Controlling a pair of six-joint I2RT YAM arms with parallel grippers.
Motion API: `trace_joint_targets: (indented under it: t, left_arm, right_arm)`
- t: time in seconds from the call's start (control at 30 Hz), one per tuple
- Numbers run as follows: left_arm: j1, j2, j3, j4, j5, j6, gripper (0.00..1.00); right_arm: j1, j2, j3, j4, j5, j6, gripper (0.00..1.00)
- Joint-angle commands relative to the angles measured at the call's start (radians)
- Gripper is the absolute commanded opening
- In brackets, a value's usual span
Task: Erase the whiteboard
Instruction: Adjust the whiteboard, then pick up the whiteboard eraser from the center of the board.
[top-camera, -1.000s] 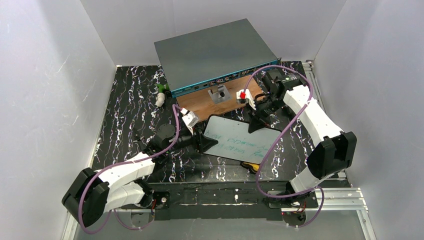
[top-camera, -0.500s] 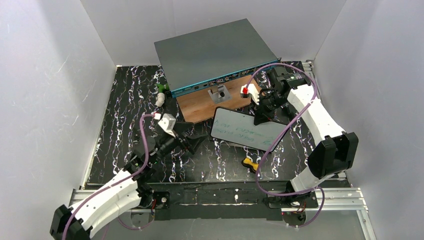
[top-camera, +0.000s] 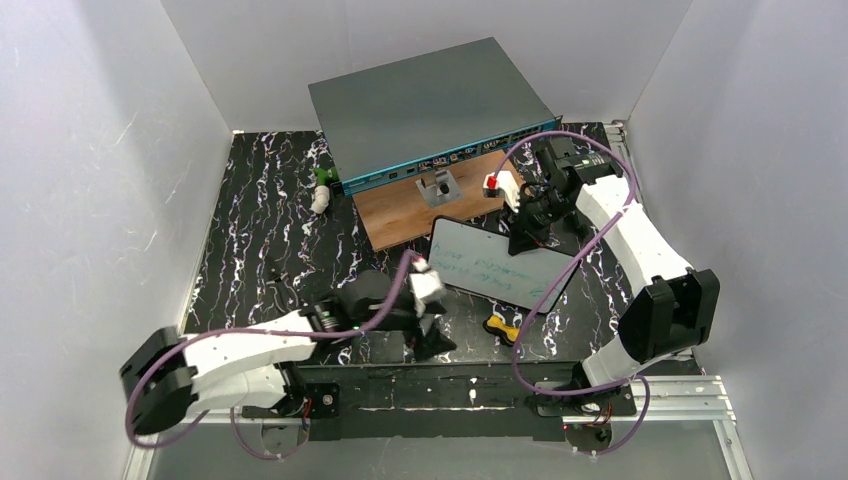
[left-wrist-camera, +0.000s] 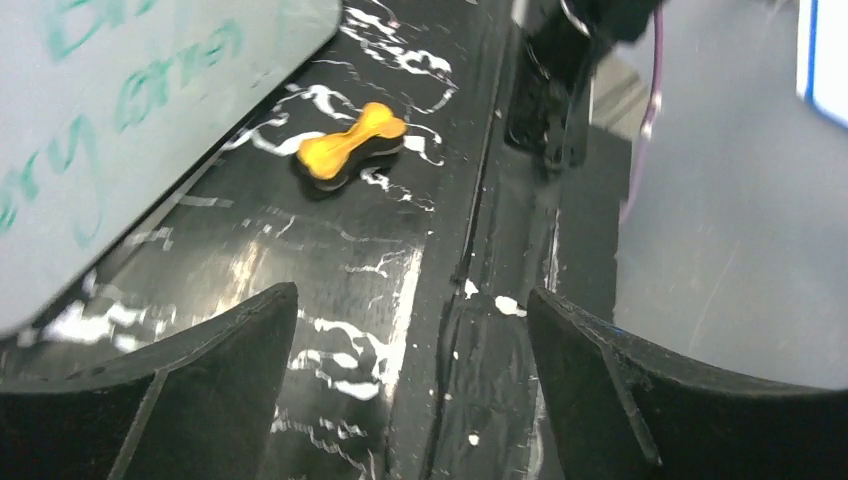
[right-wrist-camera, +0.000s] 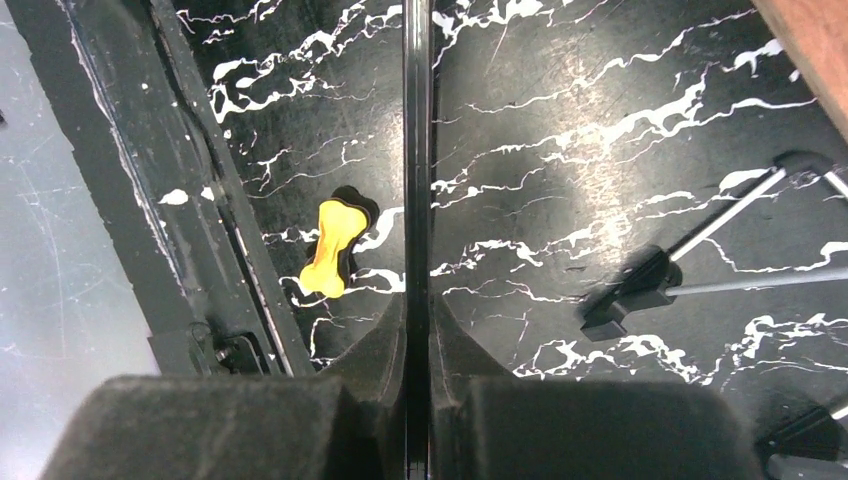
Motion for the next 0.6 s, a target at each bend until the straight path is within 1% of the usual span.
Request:
trace_joint_targets:
  t: [0.0, 0.03, 0.07, 0.1, 0.17, 0.33, 0.47, 0.57]
  left_arm:
    - [-0.101, 0.234, 0.167, -0.067, 0.077, 0.418, 0.84]
    - [-0.107, 0.314, 0.202, -0.050, 0.097, 0.499, 0.84]
    - [-0.112, 0.349, 0.227, -0.029, 0.114, 0.549, 0.85]
    - [-0.114, 0.424, 0.252, -0.009, 0.128, 0.581, 0.85]
    - [-0.114, 0.526, 0.315, 0.008, 0.157, 0.633, 0.85]
    - [-0.114, 0.726, 0.454, 0.010, 0.220, 0.670, 0.79]
    - [-0.114, 0.804, 0.504, 0.028, 0.219, 0.676, 0.75]
    - [-0.114, 0.843, 0.546, 0.014, 0.246, 0.673, 0.72]
  right_arm:
    - [-0.024, -0.043, -0.011, 0.031, -0.076, 0.029, 0.01]
    - [-0.026, -0.046, -0.014, 0.031, -0.082, 0.029, 0.01]
    - [-0.028, -0.048, -0.018, 0.033, -0.086, 0.027, 0.01]
    - [-0.029, -0.052, -0.025, 0.038, -0.090, 0.028, 0.01]
    - [-0.031, -0.058, -0.037, 0.048, -0.096, 0.028, 0.01]
    - [-0.033, -0.059, -0.070, 0.075, -0.093, 0.031, 0.01]
    - [-0.033, -0.063, -0.080, 0.079, -0.098, 0.028, 0.01]
    - [-0.034, -0.067, -0.085, 0.081, -0.102, 0.027, 0.01]
